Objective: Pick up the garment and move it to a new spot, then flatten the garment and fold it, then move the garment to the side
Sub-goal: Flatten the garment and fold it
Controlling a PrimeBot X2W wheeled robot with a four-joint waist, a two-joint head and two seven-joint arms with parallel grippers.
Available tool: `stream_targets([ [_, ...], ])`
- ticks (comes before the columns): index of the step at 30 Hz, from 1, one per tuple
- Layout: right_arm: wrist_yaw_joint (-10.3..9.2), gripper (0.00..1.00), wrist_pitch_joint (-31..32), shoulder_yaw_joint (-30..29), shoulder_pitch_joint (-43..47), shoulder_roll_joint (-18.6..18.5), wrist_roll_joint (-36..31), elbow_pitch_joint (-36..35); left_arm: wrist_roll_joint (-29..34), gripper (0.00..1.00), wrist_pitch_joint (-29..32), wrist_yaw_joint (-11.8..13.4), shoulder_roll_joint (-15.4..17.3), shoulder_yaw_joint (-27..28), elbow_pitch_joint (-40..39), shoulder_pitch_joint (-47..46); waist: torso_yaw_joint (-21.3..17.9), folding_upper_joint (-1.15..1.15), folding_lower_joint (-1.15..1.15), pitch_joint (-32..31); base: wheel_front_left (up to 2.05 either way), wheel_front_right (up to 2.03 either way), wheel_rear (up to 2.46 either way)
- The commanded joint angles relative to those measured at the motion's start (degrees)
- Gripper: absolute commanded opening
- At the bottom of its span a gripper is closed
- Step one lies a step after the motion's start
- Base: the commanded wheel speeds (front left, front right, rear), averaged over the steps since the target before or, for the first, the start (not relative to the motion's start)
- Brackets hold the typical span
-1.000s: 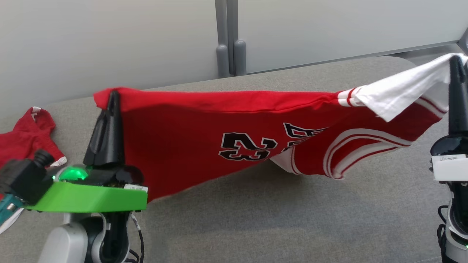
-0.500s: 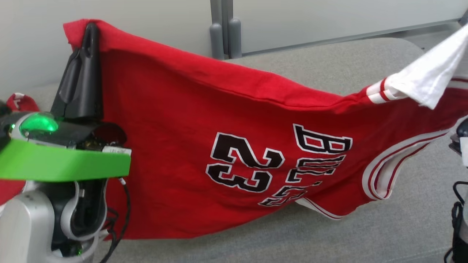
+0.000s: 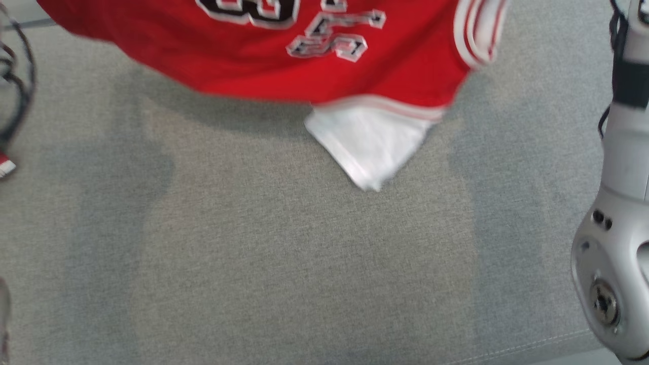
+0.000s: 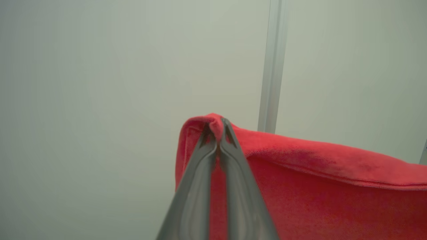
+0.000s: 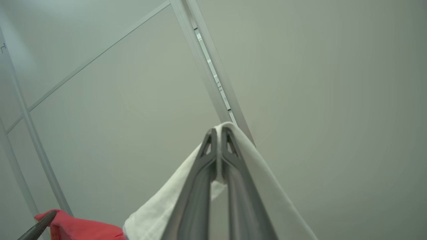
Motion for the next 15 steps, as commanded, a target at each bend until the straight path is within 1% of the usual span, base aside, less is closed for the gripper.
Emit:
stream_targets([
  [1,0.04,0.00,-2.7,0.2,-5.2,-0.3,-1.8,4.3,2.4,0.00,-1.4,-0.4,1.5,-0.3,3.6,-5.3,-1.9,0.58,-0.01,6.9,0.00,0.00,0.00],
  [3,0.04,0.00,-6.6,0.7,-11.9,-0.2,-1.2,10.5,5.4,0.00,-3.4,-1.1,2.9,-1.0,8.7,-12.0,-3.0,0.58,-0.01,8.4,0.00,0.00,0.00],
  [4,0.04,0.00,-8.6,1.4,-14.6,-0.2,-0.9,13.0,6.1,0.00,-5.0,-1.4,3.0,-1.0,10.9,-15.0,-3.3,0.58,-0.01,9.1,0.00,0.00,0.00],
  [7,0.03,0.00,-13.1,4.8,-18.3,-0.2,1.7,17.4,6.8,0.00,-9.5,-2.9,3.0,-0.6,16.2,-20.8,-4.3,0.58,-0.01,10.9,0.00,0.00,0.00],
  [9,0.04,0.00,-14.5,8.4,-17.8,-0.1,2.9,18.4,5.9,0.00,-12.1,-4.7,2.9,-0.3,19.2,-22.1,-4.8,0.58,-0.01,12.1,0.00,0.00,0.00],
  [10,0.04,0.00,-14.5,8.4,-17.8,-0.1,2.9,18.4,5.9,0.00,-12.1,-4.7,2.9,-0.3,19.2,-22.1,-4.8,0.58,-0.01,12.1,0.00,0.00,0.00],
  [11,0.03,0.00,-15.1,10.0,-16.8,-0.1,3.4,18.4,5.5,0.00,-13.1,-5.5,3.3,0.0,20.6,-22.1,-5.0,0.58,-0.01,12.6,0.00,0.00,0.00],
  [13,0.03,0.00,-15.7,13.3,-13.6,-0.2,4.8,17.2,4.1,0.00,-15.2,-7.8,3.7,0.5,23.3,-20.7,-5.2,0.58,-0.01,13.6,0.00,0.00,0.00],
  [15,0.03,0.00,-15.9,16.4,-9.8,-0.2,6.0,15.4,3.1,0.00,-17.2,-8.9,4.1,1.3,26.0,-18.6,-5.3,0.58,-0.01,14.4,0.00,0.00,0.00],
])
